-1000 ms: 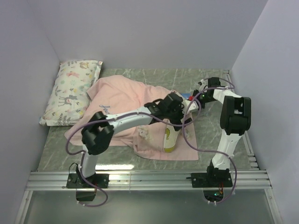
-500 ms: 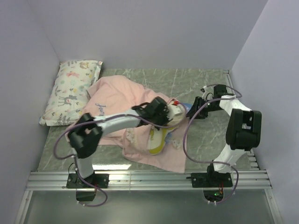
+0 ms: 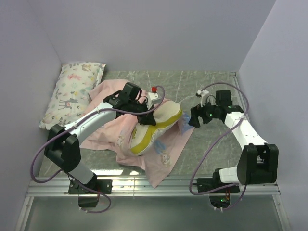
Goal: Put the pillow into the pillowcase
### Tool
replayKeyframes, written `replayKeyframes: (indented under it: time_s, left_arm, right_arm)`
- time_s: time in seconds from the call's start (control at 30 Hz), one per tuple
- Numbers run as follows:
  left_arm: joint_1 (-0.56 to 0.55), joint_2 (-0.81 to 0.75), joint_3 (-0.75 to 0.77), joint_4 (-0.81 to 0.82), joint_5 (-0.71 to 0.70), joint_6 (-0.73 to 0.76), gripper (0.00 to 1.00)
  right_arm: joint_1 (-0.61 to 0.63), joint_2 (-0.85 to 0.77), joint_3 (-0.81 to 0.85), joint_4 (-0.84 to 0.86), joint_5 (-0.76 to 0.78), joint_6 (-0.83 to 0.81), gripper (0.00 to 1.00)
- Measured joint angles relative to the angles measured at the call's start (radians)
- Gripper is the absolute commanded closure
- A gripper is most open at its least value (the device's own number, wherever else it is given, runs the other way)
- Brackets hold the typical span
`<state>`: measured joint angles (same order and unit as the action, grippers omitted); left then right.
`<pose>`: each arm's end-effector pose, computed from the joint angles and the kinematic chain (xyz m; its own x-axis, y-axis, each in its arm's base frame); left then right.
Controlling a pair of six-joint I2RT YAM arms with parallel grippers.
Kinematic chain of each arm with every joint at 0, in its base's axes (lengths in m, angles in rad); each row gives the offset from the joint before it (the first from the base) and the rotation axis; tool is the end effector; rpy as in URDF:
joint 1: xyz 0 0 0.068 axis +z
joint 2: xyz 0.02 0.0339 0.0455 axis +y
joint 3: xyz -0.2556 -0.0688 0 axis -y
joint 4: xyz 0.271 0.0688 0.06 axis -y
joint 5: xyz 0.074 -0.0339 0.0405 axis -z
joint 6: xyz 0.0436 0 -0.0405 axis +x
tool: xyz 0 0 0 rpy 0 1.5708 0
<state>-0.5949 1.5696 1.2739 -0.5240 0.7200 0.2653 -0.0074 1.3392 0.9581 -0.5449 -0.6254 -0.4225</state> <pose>0.2897 -0.2308 0.2695 -0.3760 0.4924 -0.7849 0.9250 0.2501 -0.2862 0.3011 0.0233 0.2298 -0.5871 -0.3281 -0.7400 -0.6431 0.7442 0.1803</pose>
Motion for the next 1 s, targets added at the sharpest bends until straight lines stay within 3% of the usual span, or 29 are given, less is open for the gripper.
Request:
replayKeyframes:
  time_s: [0.3,0.53,0.57,0.63,0.67,0.77,0.87,1.0]
  left_arm:
    - [0.049,0.021,0.04,-0.08,0.113,0.002,1.0]
    - [0.088,0.021,0.051,-0.095,0.176,0.003,1.0]
    - [0.093,0.021,0.051,-0.095,0.185,0.003,1.0]
    - [0.105,0.021,0.051,-0.095,0.2,0.001,1.0]
    - [0.11,0.021,0.05,-0.093,0.2,-0.002,1.0]
    - [0.115,0.018,0.031,-0.046,0.183,-0.05,1.0]
    - [0.086,0.014,0.001,0.016,0.061,-0.09,1.0]
    - [0.005,0.045,-0.028,0.115,-0.179,-0.156,1.0]
  right_arm:
    - [0.163,0.036,-0.089,0.113,0.018,-0.085,0.0]
    - [0.22,0.271,-0.034,0.217,0.169,0.024,0.03]
    - [0.22,0.306,-0.014,0.217,0.174,0.04,0.28]
    - [0.219,0.351,0.011,0.216,0.168,0.059,0.61]
    - [0.219,0.36,0.019,0.209,0.163,0.066,1.0]
    - [0.204,0.367,0.055,0.136,0.073,0.086,1.0]
    - [0.141,0.356,0.089,0.023,-0.087,0.072,1.0]
    - [-0.093,0.292,0.145,-0.256,-0.328,-0.018,1.0]
